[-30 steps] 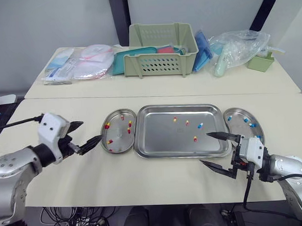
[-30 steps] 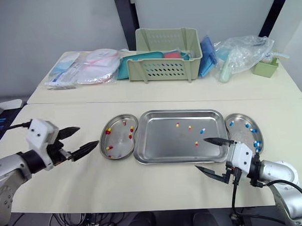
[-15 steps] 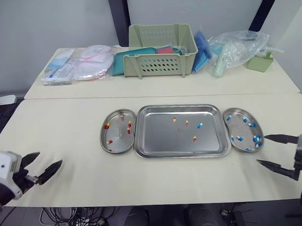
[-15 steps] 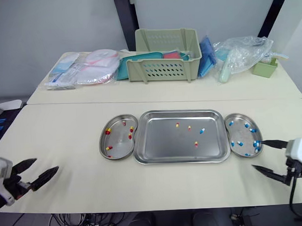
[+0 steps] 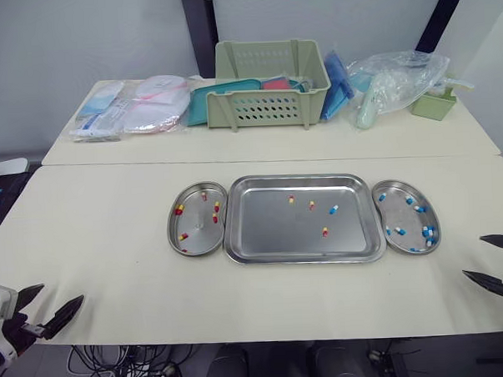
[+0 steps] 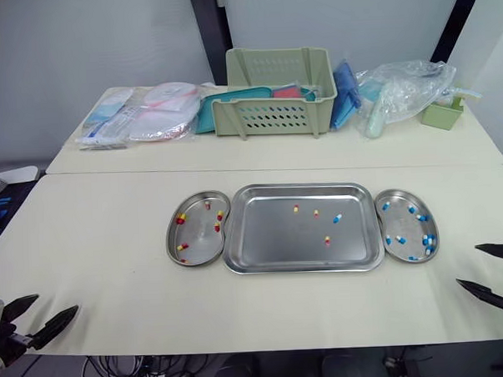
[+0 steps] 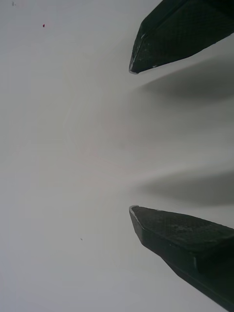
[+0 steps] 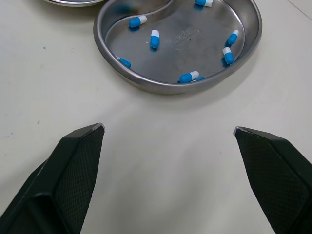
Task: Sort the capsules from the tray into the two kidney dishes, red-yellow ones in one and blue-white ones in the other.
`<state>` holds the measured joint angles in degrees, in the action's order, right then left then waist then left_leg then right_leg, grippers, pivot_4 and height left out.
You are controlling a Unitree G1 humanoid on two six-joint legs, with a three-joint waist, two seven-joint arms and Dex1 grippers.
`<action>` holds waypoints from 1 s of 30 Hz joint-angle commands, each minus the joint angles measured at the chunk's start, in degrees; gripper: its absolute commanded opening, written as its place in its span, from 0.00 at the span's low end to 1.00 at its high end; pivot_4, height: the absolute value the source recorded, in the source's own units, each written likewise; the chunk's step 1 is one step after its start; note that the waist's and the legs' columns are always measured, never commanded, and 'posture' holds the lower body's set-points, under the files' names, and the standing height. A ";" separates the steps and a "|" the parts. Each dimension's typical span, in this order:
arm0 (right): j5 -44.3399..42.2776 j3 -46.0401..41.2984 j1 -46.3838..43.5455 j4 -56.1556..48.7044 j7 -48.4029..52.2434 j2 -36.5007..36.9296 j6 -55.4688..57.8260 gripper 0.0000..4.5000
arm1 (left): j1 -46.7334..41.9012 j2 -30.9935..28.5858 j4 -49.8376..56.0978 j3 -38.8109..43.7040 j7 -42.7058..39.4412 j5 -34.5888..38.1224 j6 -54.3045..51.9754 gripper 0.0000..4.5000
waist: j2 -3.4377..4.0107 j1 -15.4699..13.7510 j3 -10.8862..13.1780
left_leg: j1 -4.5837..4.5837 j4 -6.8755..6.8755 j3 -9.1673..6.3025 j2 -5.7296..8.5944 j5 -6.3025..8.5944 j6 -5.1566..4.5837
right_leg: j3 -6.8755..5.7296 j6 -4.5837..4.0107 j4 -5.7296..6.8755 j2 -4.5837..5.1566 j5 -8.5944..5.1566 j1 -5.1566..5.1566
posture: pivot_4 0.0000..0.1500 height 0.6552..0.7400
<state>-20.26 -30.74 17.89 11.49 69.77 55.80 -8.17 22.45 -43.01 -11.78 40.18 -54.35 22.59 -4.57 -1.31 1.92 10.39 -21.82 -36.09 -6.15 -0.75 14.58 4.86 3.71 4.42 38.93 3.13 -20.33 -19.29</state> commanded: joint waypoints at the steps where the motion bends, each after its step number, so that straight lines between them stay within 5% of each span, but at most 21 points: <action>1: -0.68 -2.73 2.36 -5.33 -1.01 -0.99 -0.44 1.00 | 0.54 0.56 3.19 -0.27 0.97 0.59 -0.32 1.00 | 0.00 -0.02 0.00 | 0.00 0.00 0.01 0.00 0.00 0.00 | 0.01 0.00 0.00 0.00 0.00 0.00 | 1.00 1.00; 13: -2.16 8.15 5.52 -35.31 -15.70 -14.02 13.26 1.00 | 2.03 4.01 10.98 -2.21 4.13 1.28 -3.65 1.00 | -0.06 -0.04 -0.07 | -0.02 0.00 -0.03 -0.02 0.00 0.01 | -0.01 0.00 0.01 0.00 0.00 0.00 | 1.00 1.00; 24: -1.21 13.63 2.18 -37.94 -20.13 -15.71 17.61 1.00 | 8.28 7.63 26.01 -1.31 6.57 5.76 -9.32 1.00 | -0.14 -0.11 -0.12 | -0.02 0.00 -0.05 -0.02 0.00 0.01 | -0.02 0.00 -0.01 0.00 0.00 0.00 | 1.00 1.00; 30: -1.19 14.44 1.61 -38.64 -20.53 -15.77 18.24 1.00 | 2.13 10.33 44.98 -11.17 16.71 10.83 -20.52 1.00 | -0.15 -0.49 -0.16 | -0.02 -0.04 -0.05 0.01 0.00 0.01 | -0.01 0.01 -0.01 0.01 0.00 0.04 | 1.00 1.00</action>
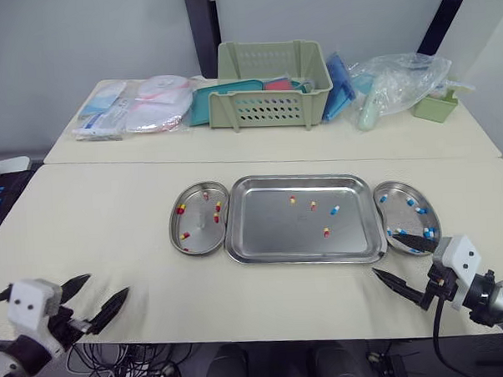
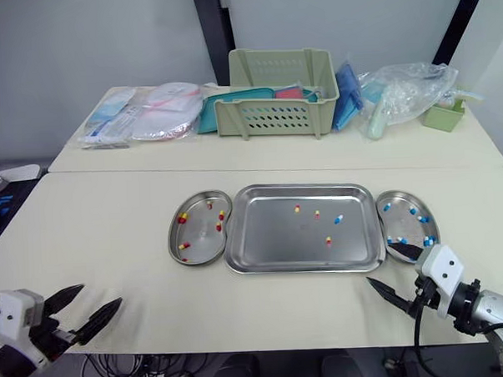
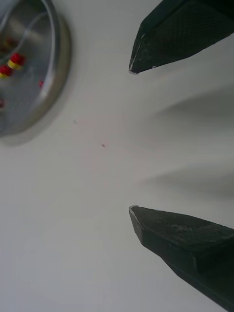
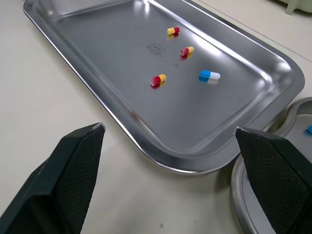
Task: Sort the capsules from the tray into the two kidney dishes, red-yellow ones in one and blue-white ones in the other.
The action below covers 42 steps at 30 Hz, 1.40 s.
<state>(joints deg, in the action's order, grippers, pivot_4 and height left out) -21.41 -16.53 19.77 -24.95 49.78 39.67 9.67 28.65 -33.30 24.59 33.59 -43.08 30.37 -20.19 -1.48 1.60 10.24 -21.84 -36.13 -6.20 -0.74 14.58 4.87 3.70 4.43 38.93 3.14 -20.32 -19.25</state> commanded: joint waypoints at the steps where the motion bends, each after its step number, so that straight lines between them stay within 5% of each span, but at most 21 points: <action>1: -0.13 0.50 -0.31 -2.72 -0.70 0.28 0.77 1.00 | -6.84 0.90 10.83 -6.80 8.07 3.58 -7.36 1.00 | 0.00 -0.23 -0.02 | 0.00 -0.02 -0.03 0.00 0.00 0.00 | -0.02 0.00 0.00 0.00 0.00 0.01 | 1.00 1.00; 12: 0.09 4.17 -1.35 -6.46 -4.90 -1.69 4.09 1.00 | -40.62 9.61 7.63 -33.22 27.38 -2.32 -27.32 1.00 | 0.02 0.26 -0.07 | -0.01 -0.07 -0.05 0.03 -0.01 0.01 | -0.03 0.00 0.05 -0.04 0.01 0.00 | 1.00 1.00; 19: 0.31 5.31 -0.95 -8.32 -7.59 -2.99 5.11 1.00 | -50.74 16.97 -5.12 -41.94 29.48 -8.63 -26.51 0.58 | 0.01 0.08 -0.06 | -0.04 -0.10 -0.06 0.06 -0.01 0.01 | -0.04 0.01 0.03 -0.03 0.01 -0.01 | 1.00 1.00; 29: 1.38 5.85 1.41 -7.65 -8.64 -4.52 3.06 1.00 | -61.14 27.30 -24.79 -48.79 31.53 -18.54 -20.86 0.58 | 0.00 0.12 -0.06 | -0.11 -0.19 -0.08 0.09 -0.01 0.02 | -0.07 0.02 0.03 -0.03 0.01 -0.03 | 1.00 1.00; 42: 2.15 5.93 4.29 -6.93 -8.53 -5.95 -0.11 1.00 | -65.46 32.27 -38.60 -48.09 30.05 -23.32 -17.24 0.58 | 0.01 0.02 -0.07 | -0.11 -0.20 -0.07 0.10 -0.02 0.02 | -0.06 0.03 0.03 -0.02 0.01 -0.02 | 1.00 1.00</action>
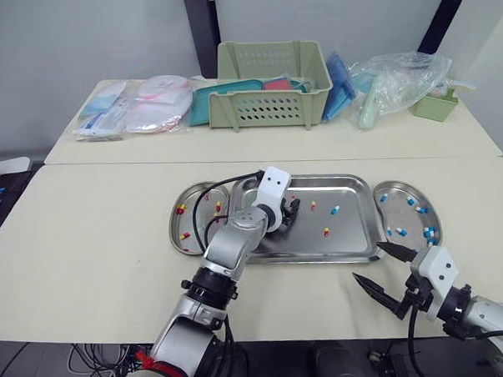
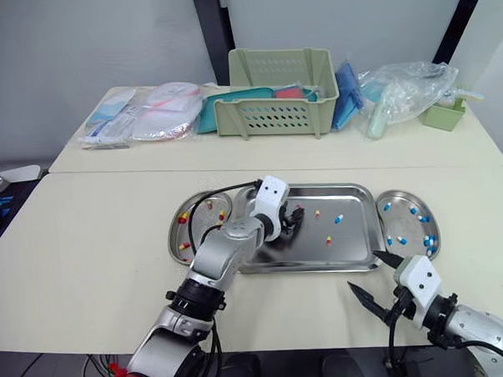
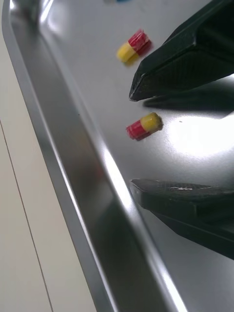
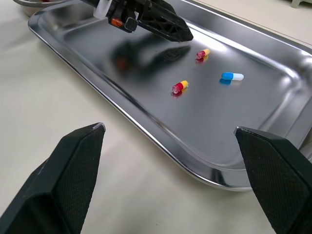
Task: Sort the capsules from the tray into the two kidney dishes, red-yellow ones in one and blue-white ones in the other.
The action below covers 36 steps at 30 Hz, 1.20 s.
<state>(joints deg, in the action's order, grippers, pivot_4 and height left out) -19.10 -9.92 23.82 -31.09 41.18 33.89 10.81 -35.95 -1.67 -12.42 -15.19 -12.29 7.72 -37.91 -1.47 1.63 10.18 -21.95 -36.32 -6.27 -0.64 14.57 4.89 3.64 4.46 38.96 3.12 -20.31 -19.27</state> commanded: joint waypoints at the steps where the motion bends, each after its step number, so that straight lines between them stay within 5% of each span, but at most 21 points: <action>1: -0.19 -0.65 0.16 -0.88 -0.01 -0.20 -1.16 1.00 | -1.23 0.71 -2.50 0.68 -1.26 -0.72 0.57 0.58 | 0.00 -0.04 0.00 | 0.00 0.00 0.00 0.00 0.00 0.00 | 0.00 0.00 0.00 0.00 0.00 0.00 | 1.00 1.00; 4: -0.38 -0.68 -0.01 -1.22 -0.23 -0.19 -0.74 1.00 | -1.90 0.88 -4.27 0.87 -2.17 -1.07 1.19 0.58 | 0.01 -0.05 -0.01 | 0.00 0.00 0.00 0.01 0.00 0.00 | 0.00 0.01 0.00 0.00 0.00 0.01 | 1.00 1.00; 7: -0.48 -0.70 -0.07 -1.80 -0.55 -0.18 -0.25 1.00 | -1.88 0.94 -4.70 1.18 -2.97 -1.32 1.47 0.46 | 0.02 -0.04 -0.02 | 0.01 0.00 0.00 0.01 0.00 0.00 | 0.00 0.01 0.00 0.00 0.00 0.01 | 1.00 1.00; 14: -0.56 -0.54 -0.58 -3.30 -1.64 -0.21 1.28 1.00 | -0.75 0.07 -2.92 1.08 -5.86 -1.81 1.54 0.00 | 0.03 -0.04 -0.02 | 0.00 0.00 0.00 0.01 -0.01 0.02 | 0.00 0.01 0.00 0.00 0.00 0.01 | 1.00 1.00; 26: 2.42 -1.17 -0.50 -2.43 -1.74 0.06 -2.47 1.00 | 1.62 -6.63 9.94 1.69 -13.17 -0.62 0.36 0.00 | 0.03 0.02 -0.01 | -0.01 0.00 -0.01 0.00 -0.05 0.09 | 0.00 0.01 0.00 0.00 0.00 -0.02 | 1.00 1.00; 36: -4.69 -1.43 -3.16 5.88 13.79 3.61 -13.60 1.00 | 7.19 -20.36 29.63 8.72 -21.83 7.63 -10.56 0.00 | 0.03 0.24 0.00 | 0.02 0.01 -0.02 -0.03 -0.02 0.04 | -0.02 0.01 0.01 -0.01 0.00 0.00 | 1.00 1.00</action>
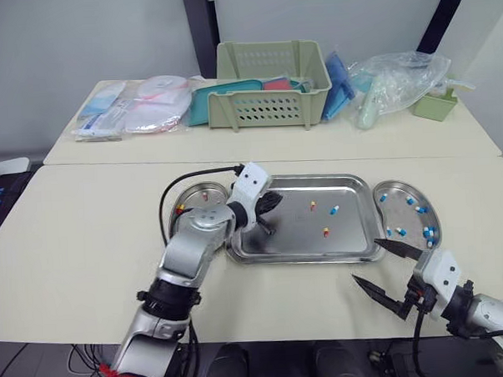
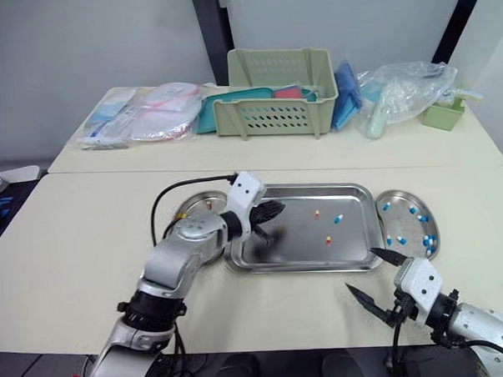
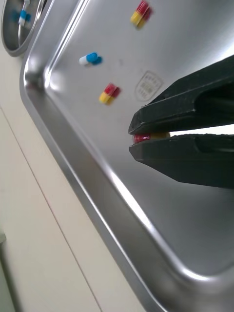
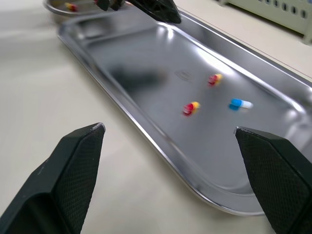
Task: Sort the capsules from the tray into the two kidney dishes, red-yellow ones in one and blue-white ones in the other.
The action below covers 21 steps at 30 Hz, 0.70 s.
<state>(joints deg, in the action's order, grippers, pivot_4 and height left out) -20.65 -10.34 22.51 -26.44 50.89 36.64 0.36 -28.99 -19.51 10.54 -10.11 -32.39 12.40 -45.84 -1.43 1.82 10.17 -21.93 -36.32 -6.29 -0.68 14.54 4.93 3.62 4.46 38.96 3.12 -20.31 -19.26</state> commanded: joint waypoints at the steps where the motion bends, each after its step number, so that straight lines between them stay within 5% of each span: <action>1: -3.52 -0.63 -2.58 2.02 4.97 0.92 -3.50 1.00 | 0.66 -3.77 8.11 4.61 -2.14 3.84 -3.69 0.00 | 0.00 0.02 0.01 | 0.00 0.00 0.00 -0.01 0.02 -0.03 | 0.01 0.00 0.00 0.00 0.00 0.00 | 1.00 1.00; 10: -3.16 7.31 -10.69 6.45 9.94 -0.83 -4.90 1.00 | 9.33 -17.25 19.01 15.47 -7.03 10.54 -7.94 0.00 | 0.00 0.10 0.03 | 0.01 0.01 0.00 -0.03 0.02 -0.03 | 0.02 0.00 -0.01 0.00 0.00 0.00 | 1.00 1.00; 21: -3.05 10.19 -14.86 7.69 10.53 -1.06 -4.86 1.00 | 13.91 -26.19 20.64 22.53 -5.58 10.73 -6.82 0.00 | -0.02 -0.15 0.08 | 0.00 0.02 -0.02 -0.03 0.03 -0.04 | -0.01 0.00 -0.01 0.01 0.00 -0.02 | 1.00 1.00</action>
<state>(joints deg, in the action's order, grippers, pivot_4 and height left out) -23.33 0.03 8.04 -17.69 61.27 35.64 -3.63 -15.23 -44.86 29.07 10.49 -38.75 23.62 -53.41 -1.45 1.67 10.25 -21.93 -36.29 -6.31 -0.71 14.57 4.88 3.62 4.46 38.95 3.12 -20.31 -19.29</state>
